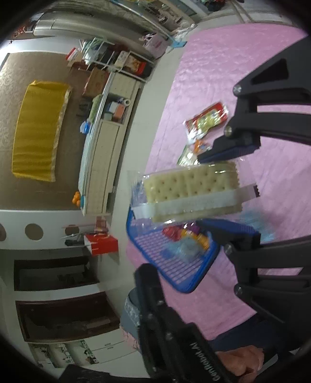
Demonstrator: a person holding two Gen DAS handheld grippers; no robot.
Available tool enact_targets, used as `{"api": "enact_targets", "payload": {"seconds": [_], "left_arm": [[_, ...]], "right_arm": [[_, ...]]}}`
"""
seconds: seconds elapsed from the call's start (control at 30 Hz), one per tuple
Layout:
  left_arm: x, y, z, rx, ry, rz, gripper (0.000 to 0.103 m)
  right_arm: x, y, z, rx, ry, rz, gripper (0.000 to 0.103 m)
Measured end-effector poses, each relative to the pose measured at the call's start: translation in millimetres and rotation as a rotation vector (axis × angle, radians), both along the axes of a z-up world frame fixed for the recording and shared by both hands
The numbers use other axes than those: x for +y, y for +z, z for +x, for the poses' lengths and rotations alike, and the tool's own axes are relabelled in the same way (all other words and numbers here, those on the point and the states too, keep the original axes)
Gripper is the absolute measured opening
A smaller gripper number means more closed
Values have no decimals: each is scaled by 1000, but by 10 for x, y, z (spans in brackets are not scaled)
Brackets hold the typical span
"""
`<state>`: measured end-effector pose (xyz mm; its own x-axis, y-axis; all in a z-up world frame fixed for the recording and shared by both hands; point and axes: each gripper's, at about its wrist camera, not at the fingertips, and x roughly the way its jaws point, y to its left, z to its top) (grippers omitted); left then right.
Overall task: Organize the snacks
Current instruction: 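Carry the Dan Huang Su packet and cracker pack over the basket with both grippers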
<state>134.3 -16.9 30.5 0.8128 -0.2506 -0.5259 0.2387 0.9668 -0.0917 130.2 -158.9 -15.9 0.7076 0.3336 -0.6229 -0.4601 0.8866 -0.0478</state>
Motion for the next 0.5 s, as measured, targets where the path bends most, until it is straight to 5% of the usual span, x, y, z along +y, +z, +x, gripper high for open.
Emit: {"api": "enact_targets", "payload": {"seconds": [0.5], "left_arm": [[584,-402,401,123,56,49,1]], "right_arm": [[574,-252,495,114,68,26,50]]}}
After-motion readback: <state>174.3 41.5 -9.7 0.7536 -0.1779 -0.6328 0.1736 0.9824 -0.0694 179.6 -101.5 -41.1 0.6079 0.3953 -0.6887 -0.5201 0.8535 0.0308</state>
